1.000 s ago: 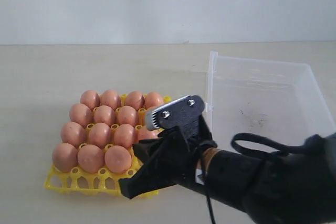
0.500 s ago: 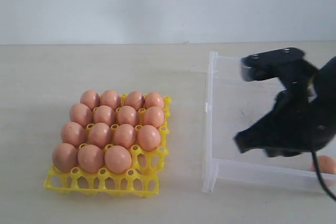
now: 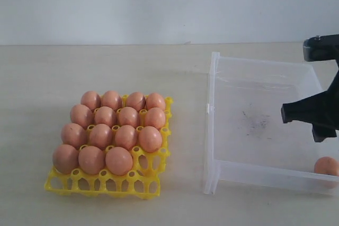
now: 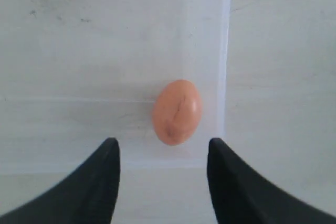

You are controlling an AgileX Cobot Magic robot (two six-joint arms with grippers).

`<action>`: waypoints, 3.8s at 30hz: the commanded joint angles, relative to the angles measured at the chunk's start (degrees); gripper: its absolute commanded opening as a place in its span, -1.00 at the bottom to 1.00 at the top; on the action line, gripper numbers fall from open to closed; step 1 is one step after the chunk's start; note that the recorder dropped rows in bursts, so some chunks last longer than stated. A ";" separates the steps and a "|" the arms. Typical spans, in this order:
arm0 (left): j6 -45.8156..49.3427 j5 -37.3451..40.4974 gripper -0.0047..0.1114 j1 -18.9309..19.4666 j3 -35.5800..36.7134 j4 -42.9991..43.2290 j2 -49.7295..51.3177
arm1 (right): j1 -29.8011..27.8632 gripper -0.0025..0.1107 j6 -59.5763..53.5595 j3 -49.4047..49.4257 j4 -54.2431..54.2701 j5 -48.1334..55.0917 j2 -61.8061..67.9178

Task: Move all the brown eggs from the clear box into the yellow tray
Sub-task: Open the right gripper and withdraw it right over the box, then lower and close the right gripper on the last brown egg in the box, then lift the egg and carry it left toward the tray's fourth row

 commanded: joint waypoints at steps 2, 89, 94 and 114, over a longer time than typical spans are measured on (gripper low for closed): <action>-0.45 -0.19 -0.85 -1.41 0.15 0.09 -0.15 | -0.64 -0.35 3.72 -0.31 0.89 -1.41 4.59; -0.45 -0.19 -0.85 -1.52 0.15 0.09 -0.15 | -10.20 -0.95 25.62 7.20 -11.28 -28.44 23.86; -0.45 -0.19 -0.85 -1.52 0.15 0.09 -0.15 | -10.20 -0.96 25.60 7.20 -19.01 -37.86 23.86; -0.45 -0.19 -0.85 -1.52 0.15 0.09 -0.15 | -10.20 -0.96 -18.20 9.36 4.23 -72.61 23.86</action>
